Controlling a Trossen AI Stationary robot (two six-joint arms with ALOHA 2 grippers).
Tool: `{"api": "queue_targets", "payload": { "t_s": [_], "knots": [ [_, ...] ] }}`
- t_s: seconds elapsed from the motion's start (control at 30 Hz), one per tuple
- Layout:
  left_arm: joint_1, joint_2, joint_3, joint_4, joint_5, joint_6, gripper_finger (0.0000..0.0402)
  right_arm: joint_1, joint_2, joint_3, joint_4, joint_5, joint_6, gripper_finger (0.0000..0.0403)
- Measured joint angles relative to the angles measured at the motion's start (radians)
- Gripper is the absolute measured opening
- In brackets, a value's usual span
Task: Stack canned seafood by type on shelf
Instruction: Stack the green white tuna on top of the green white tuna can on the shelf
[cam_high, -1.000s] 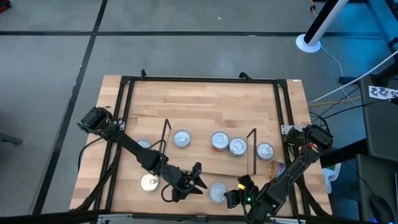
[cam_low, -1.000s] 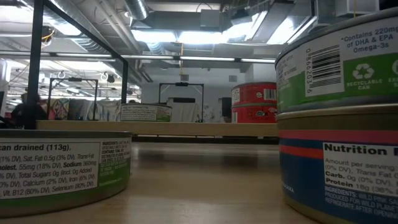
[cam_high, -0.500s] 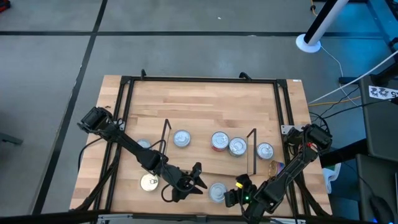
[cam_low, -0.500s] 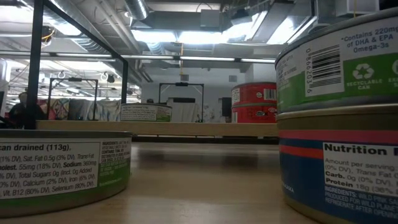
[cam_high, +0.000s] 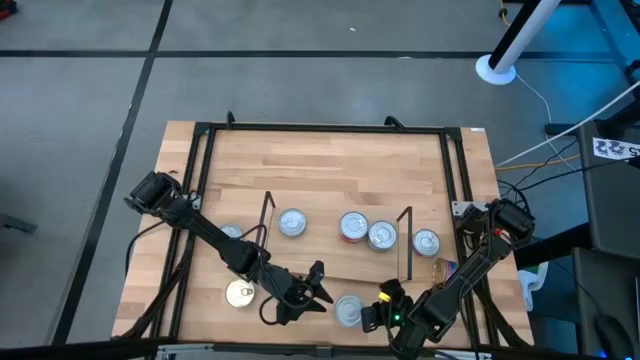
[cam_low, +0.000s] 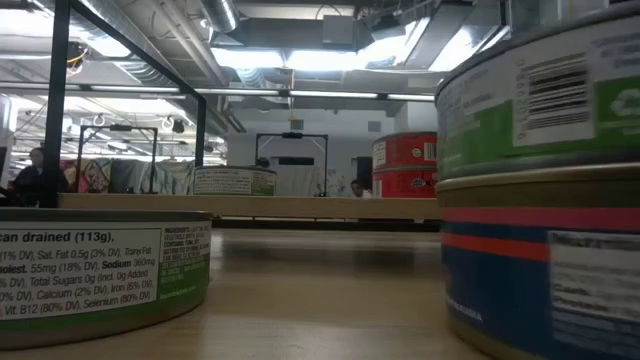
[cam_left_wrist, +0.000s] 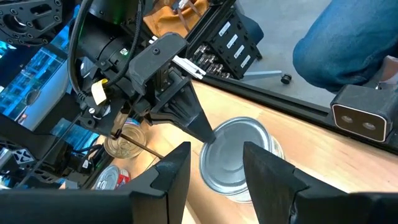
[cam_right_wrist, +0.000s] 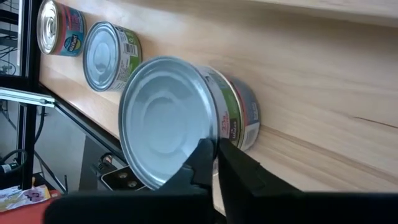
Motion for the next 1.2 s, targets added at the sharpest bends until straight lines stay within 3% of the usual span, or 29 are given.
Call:
{"api": "queue_targets", "payload": {
  "t_s": [0.8,1.0,1.2],
  "knots": [
    [0.000,0.001,0.017,-0.003,0.001,-0.154,0.0143,-0.011,0.000,0.001,-0.007,-0.004,-0.003,0.0002],
    [-0.008,0.001,0.123,-0.162,-0.004,-0.162,0.0143,-0.011,0.000,0.001,-0.007,-0.010,-0.003,0.0002],
    [-0.063,0.001,0.167,-0.311,-0.115,-0.128,0.0143,-0.011,0.000,0.001,-0.006,-0.011,-0.003,0.0002]
  ]
}}
